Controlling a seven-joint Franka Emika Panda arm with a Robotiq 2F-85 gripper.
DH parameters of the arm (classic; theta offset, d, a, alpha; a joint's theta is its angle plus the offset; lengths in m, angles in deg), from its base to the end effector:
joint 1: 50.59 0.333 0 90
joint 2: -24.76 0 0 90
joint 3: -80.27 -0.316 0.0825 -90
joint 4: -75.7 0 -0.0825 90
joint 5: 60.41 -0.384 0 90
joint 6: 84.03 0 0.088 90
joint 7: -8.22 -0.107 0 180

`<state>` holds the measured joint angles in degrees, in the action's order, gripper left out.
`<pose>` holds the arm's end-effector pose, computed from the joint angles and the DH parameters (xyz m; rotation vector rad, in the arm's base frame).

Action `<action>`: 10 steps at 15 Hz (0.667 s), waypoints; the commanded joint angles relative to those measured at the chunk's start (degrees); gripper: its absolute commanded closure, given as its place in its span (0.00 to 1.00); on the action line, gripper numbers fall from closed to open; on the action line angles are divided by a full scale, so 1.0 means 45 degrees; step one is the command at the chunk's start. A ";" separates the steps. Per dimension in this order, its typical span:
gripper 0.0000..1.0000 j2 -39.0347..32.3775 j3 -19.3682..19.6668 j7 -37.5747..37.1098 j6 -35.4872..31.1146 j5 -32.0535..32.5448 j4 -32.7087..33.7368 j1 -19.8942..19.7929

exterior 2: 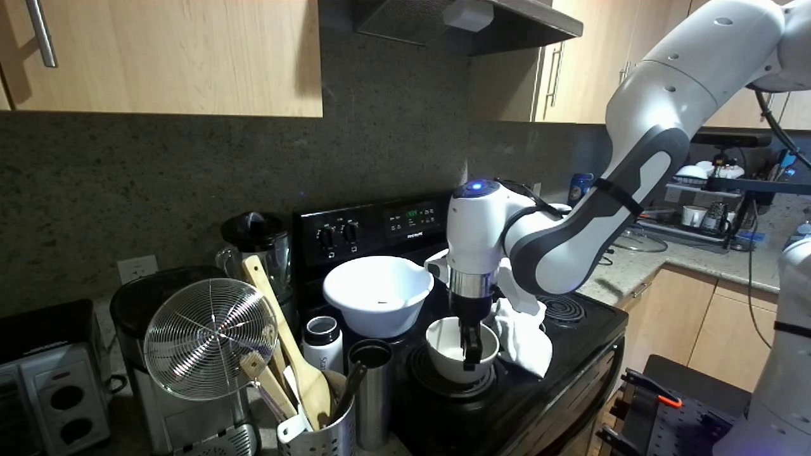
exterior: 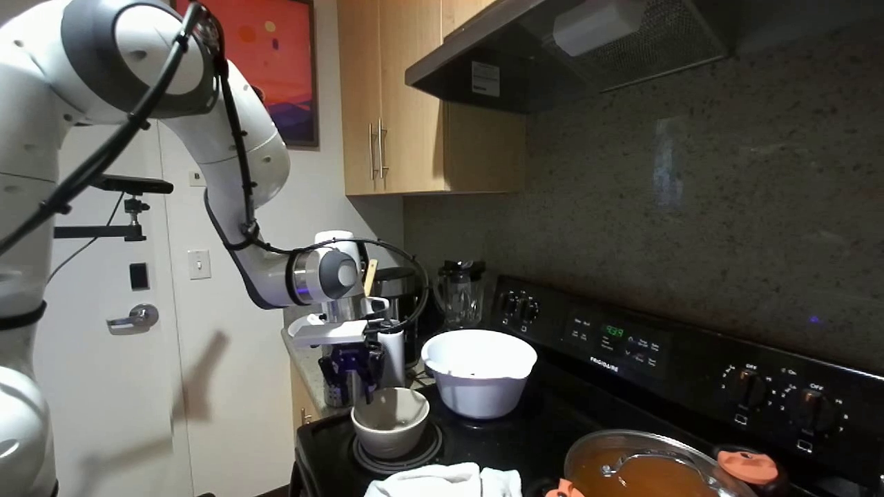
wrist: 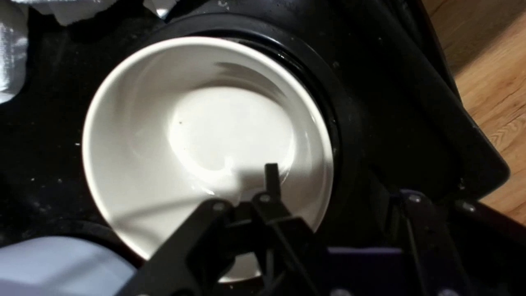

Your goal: Move the white bottle closer to the silver bottle then move the large white bowl to the back left of the stove, then move the small white bowl to the front left of the stove

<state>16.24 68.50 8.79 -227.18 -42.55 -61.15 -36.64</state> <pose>0.4476 0.2191 0.2553 2.8000 1.0385 0.0033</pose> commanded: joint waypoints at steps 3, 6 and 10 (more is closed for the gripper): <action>0.01 0.0501 0.0168 -0.0232 0.0166 0.0320 -0.0001 -0.0043; 0.00 0.0575 0.0683 -0.0299 0.0402 0.0479 0.0403 -0.0400; 0.00 0.0509 0.1658 -0.0240 0.0056 0.0325 0.1143 -0.1317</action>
<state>17.83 73.76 8.72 -227.01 -41.57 -58.24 -39.82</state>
